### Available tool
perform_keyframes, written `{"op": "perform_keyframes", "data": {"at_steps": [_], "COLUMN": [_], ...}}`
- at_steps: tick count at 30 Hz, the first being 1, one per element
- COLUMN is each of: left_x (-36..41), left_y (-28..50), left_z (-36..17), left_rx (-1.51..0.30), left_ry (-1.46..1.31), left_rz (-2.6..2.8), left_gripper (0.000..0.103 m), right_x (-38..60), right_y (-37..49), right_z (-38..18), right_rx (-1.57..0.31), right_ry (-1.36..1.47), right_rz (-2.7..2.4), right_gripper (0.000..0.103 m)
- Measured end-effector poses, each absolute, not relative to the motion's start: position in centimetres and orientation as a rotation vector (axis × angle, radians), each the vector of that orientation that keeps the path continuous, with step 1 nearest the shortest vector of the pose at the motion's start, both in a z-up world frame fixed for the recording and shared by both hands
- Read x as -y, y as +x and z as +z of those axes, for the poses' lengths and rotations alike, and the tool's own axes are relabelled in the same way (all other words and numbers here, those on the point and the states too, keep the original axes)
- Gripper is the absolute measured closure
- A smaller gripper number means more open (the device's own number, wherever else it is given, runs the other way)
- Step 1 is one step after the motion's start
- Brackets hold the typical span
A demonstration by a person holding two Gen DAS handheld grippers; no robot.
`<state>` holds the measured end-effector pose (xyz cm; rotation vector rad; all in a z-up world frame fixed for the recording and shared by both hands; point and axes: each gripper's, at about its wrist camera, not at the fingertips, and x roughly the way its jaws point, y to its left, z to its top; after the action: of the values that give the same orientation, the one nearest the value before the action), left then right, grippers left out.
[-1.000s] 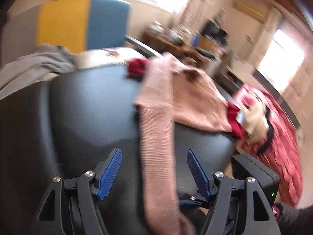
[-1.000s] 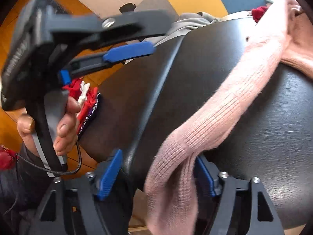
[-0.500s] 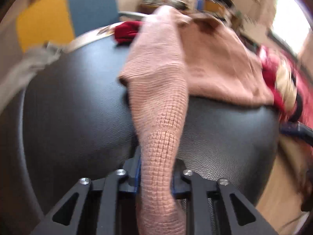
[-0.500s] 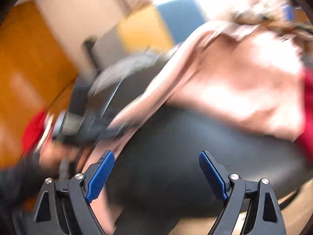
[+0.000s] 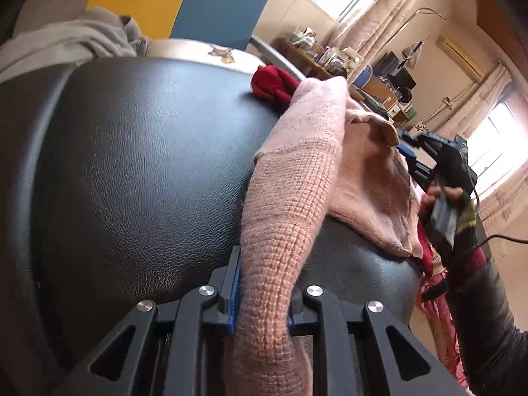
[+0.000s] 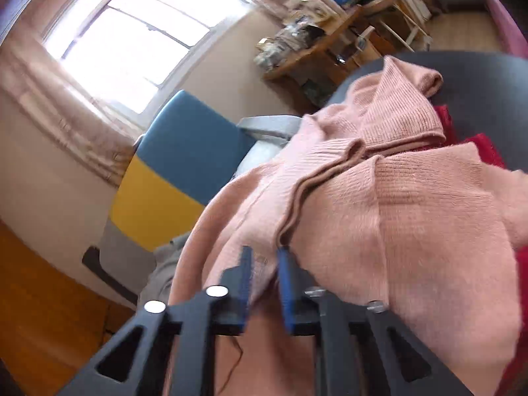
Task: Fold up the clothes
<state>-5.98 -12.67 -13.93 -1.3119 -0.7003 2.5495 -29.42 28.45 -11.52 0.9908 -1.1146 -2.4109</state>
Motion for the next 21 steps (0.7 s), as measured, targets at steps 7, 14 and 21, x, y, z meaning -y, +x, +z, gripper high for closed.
{"op": "perform_keyframes", "data": {"at_steps": [7, 14, 21], "left_x": [12.4, 14.9, 17.6], "left_y": [-6.4, -4.1, 0.9], "left_z": [-12.5, -4.5, 3.9], "left_rx": [0.705, 0.851, 0.953], "left_ry": [-1.232, -0.893, -0.579], "left_rz": [2.554, 2.564, 2.545], "left_gripper": [0.084, 0.085, 0.085], "right_x": [-24.2, -22.5, -21.9], "right_y": [-31.5, -28.7, -21.2], "right_z": [-11.6, -4.5, 7.7], "right_rx": [0.975, 0.808, 0.725], "right_ry": [1.013, 0.857, 0.594], "right_rz": [-2.463, -2.45, -2.337], "right_gripper": [0.092, 0.1, 0.1]}}
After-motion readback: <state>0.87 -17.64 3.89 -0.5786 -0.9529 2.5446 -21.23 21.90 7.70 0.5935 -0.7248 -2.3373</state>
